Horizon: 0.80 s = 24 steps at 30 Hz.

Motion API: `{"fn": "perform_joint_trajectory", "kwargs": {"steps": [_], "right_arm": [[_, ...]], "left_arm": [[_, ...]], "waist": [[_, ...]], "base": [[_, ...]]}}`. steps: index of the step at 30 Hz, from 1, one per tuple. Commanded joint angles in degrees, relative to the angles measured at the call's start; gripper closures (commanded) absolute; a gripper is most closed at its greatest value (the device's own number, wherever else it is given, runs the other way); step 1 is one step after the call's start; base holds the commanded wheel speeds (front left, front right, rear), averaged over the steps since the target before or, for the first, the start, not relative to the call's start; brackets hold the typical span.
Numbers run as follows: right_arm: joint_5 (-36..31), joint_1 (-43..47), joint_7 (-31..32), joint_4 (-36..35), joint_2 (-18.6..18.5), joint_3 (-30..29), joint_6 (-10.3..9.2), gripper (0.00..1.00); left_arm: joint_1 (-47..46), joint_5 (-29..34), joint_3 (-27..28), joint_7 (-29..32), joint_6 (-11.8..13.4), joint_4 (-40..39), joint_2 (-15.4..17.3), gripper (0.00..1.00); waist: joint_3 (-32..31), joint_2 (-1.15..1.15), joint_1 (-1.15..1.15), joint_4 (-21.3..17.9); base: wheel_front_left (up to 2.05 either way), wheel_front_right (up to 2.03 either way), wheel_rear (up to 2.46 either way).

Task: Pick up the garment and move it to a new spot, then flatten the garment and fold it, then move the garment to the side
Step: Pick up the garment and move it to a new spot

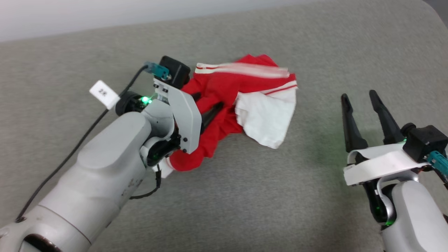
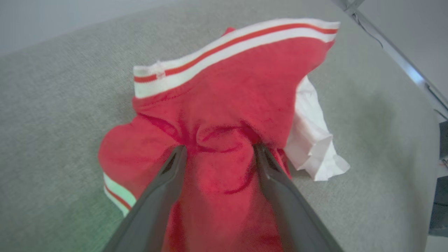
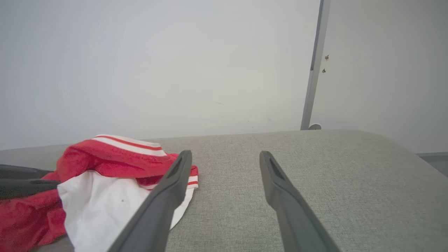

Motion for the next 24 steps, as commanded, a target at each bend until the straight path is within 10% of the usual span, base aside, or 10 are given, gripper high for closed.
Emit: {"fn": "perform_joint_trajectory", "kwargs": {"steps": [1,24], "right_arm": [[-0.68,0.61,-0.03,0.11,-0.51,-0.22,-0.10,0.00],[-1.12,12.33,-0.03,3.85,-6.95,-5.71,-0.10,0.00]], "left_arm": [[0.69,-0.88,0.10,-0.97,0.17,-0.43,-0.08,0.00],[25.57,-5.36,2.92,-29.57,0.18,2.27,3.09,0.00]], "waist": [[-3.02,0.00,0.00,3.17],[-15.31,0.00,0.00,18.05]], "base": [[0.00,0.00,0.00],[0.00,0.00,0.00]]}}
